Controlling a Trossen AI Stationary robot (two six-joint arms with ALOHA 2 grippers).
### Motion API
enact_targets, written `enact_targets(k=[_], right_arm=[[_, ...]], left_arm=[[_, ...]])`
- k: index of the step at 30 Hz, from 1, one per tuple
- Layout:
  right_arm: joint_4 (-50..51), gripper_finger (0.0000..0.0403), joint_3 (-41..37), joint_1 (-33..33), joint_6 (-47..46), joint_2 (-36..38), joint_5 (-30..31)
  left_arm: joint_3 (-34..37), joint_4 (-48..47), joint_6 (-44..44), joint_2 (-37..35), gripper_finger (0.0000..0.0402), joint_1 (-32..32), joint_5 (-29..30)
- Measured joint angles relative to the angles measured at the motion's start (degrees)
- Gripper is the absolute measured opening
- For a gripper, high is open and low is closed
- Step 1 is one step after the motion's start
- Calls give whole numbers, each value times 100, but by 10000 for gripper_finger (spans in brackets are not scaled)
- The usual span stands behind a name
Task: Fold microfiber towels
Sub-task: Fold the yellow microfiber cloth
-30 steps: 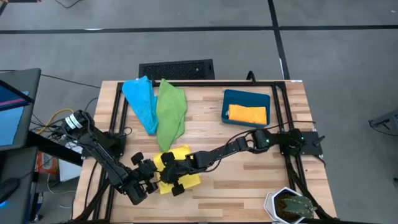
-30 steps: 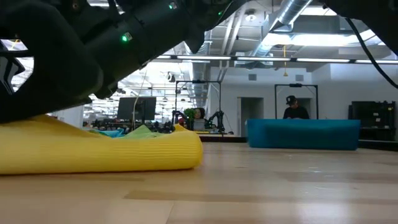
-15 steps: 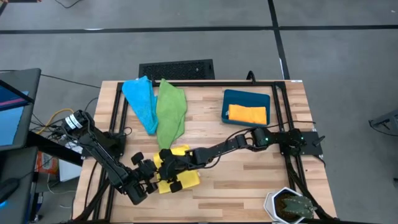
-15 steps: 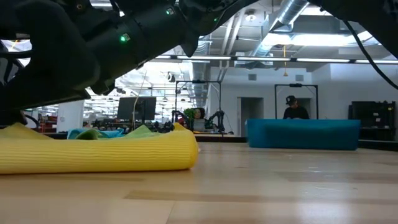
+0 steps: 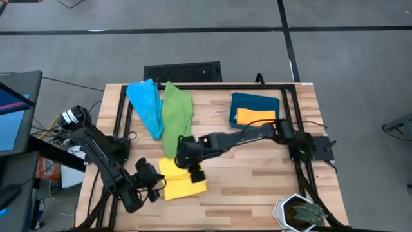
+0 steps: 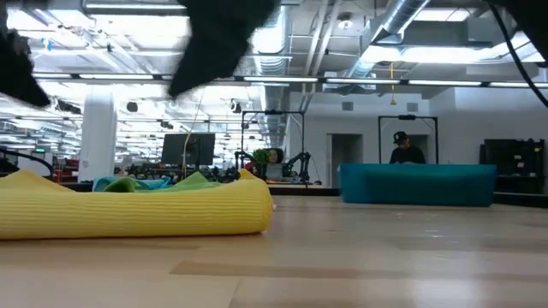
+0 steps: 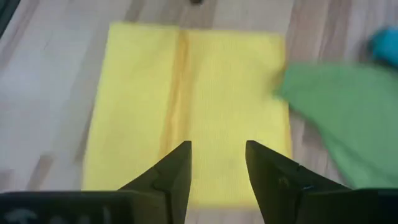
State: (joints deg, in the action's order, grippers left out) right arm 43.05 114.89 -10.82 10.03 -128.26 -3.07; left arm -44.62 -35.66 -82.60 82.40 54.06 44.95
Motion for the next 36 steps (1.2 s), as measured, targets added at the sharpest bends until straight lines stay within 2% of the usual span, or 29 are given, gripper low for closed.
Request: enact_targets(k=[4,10,14,17,21,25,31,36], right_arm=[[1010,170,8,14,-173,393,-46],[1709,172,0,-38,-605,581,-98],[1719,173,15,-114,-801,703,-88],[1728,173,7,-201,-883,671,-81],[1711,173,7,-346,-918,675,26],[1618,170,7,-440,-987,675,45],[1564,164,7,-453,-1013,673,48],[1490,164,7,-453,-1015,673,51]], left_arm=[[411,557,-477,-27,31,-2,-333],[579,1784,542,-27,126,-232,-862],[581,1584,855,-3,185,-533,-1160],[590,1123,723,10,207,-710,-1131],[590,1265,969,10,209,-797,-1312],[586,1402,1086,133,182,-793,-1521],[588,1360,861,284,158,-811,-1450],[588,1669,1069,460,133,-853,-1804]])
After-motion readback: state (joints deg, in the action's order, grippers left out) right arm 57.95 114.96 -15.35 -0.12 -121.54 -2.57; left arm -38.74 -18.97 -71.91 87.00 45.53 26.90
